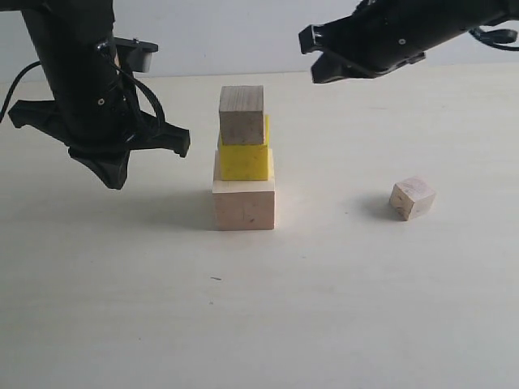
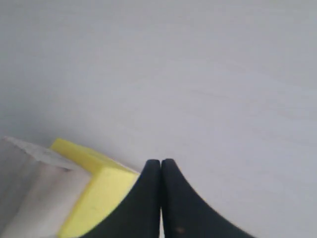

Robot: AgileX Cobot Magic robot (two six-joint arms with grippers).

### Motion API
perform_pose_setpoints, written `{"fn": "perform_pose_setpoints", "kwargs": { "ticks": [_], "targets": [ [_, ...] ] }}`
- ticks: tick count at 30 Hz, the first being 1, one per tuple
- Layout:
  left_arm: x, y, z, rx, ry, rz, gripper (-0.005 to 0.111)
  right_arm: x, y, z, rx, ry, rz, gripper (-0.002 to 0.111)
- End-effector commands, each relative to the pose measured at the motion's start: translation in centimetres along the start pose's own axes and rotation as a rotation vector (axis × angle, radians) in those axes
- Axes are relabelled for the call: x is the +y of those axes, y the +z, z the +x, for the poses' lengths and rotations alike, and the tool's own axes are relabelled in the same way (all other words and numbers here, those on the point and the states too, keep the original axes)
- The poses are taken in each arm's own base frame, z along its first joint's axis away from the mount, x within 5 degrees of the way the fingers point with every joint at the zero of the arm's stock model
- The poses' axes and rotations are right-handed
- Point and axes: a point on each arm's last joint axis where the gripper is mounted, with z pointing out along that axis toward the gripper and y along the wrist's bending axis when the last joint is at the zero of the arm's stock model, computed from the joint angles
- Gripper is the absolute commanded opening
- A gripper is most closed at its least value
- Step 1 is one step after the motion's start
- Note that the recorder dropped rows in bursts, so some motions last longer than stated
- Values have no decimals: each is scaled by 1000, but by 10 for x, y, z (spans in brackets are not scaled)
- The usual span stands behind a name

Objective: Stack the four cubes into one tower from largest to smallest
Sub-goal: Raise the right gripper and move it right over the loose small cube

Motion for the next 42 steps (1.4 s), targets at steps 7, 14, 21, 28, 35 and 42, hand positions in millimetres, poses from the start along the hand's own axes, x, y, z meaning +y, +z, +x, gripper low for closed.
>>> {"fn": "perform_pose_setpoints", "kwargs": {
  "ticks": [7,14,21,28,35,42],
  "targets": [
    [3,-3,1,-9,79,-6,0,-30,-15,13,188,-64,301,0],
    [5,-2,6,-2,145,-14,0,-38,-8,30,376,-93,335,12],
    [19,-10,22,-26,167,-71,0,-45,-9,35,444,-154,390,43],
    [25,-14,35,-26,185,-69,0,-46,-10,36,466,-166,403,46],
    [25,-11,38,-14,206,-70,0,-56,2,44,530,-148,446,47],
    [26,-5,42,13,221,-78,0,-68,7,48,546,-80,457,57]
  ]
}}
